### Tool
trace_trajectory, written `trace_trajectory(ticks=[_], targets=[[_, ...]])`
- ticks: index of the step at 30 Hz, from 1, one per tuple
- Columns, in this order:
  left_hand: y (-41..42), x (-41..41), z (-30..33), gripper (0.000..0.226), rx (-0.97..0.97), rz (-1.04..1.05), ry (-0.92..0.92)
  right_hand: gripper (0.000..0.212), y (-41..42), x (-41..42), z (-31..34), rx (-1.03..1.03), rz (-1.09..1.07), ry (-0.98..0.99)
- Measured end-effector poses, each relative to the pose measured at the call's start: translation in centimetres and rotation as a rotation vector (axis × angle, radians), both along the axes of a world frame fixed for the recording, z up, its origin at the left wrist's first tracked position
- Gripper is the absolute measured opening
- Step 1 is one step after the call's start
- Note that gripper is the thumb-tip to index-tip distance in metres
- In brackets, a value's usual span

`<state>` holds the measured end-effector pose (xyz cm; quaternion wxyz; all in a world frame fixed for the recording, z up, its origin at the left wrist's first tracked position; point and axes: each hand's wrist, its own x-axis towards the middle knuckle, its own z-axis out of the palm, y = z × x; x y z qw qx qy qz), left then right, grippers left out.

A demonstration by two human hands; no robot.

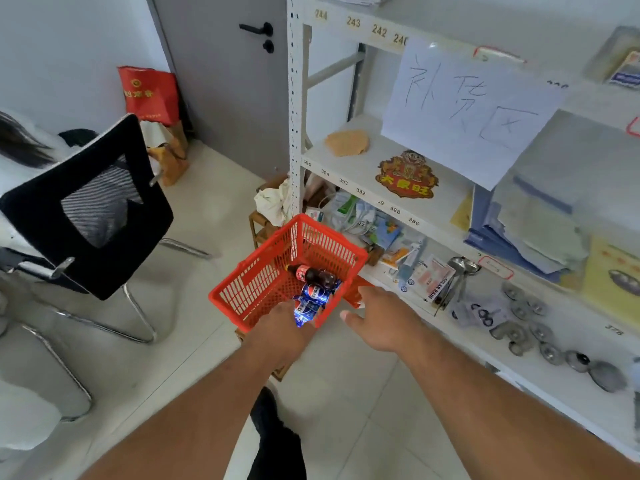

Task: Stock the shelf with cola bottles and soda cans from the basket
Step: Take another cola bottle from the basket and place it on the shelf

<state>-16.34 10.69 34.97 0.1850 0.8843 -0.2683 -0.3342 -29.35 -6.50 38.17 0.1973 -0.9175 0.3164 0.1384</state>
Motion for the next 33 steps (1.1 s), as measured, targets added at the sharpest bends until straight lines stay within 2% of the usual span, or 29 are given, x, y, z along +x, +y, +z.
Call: trace_trajectory(ticks=[5, 9, 14, 16, 22, 24, 28, 33], targets=[[-3.4, 8.5, -3.9, 0.027, 0.017, 0.041, 0.127, 0.051, -3.8, 9.2, -2.3, 0.020, 0.034, 0.106], [-5.5, 13.4, -7.5, 0.064, 0.060, 0.079, 0.235, 0.046, -6.7, 14.8, -5.1, 0.064, 0.034, 0.177], [-9.0, 16.7, -11.6, 0.073, 0.090, 0.127, 0.348, 0.040, -10.9, 20.0, -8.5, 0.137, 0.071, 0.218], [-10.7, 17.3, -13.7, 0.077, 0.081, 0.173, 0.399, 0.045, -12.8, 22.1, -10.2, 0.148, 0.094, 0.234], [-16.2, 17.7, -19.8, 0.033, 0.041, 0.386, 0.453, 0.042, -18.5, 27.4, -18.5, 0.140, 0.214, 0.254], [-18.1, 17.5, -22.3, 0.035, 0.050, 0.456, 0.479, 0.042, -20.0, 28.6, -21.4, 0.147, 0.254, 0.283], [-21.7, 16.9, -27.5, 0.072, 0.080, 0.553, 0.583, 0.051, -22.0, 30.3, -27.1, 0.178, 0.292, 0.369], [-24.8, 17.1, -32.4, 0.058, 0.033, 0.731, 0.676, 0.042, -22.7, 32.1, -33.2, 0.216, 0.314, 0.422]])
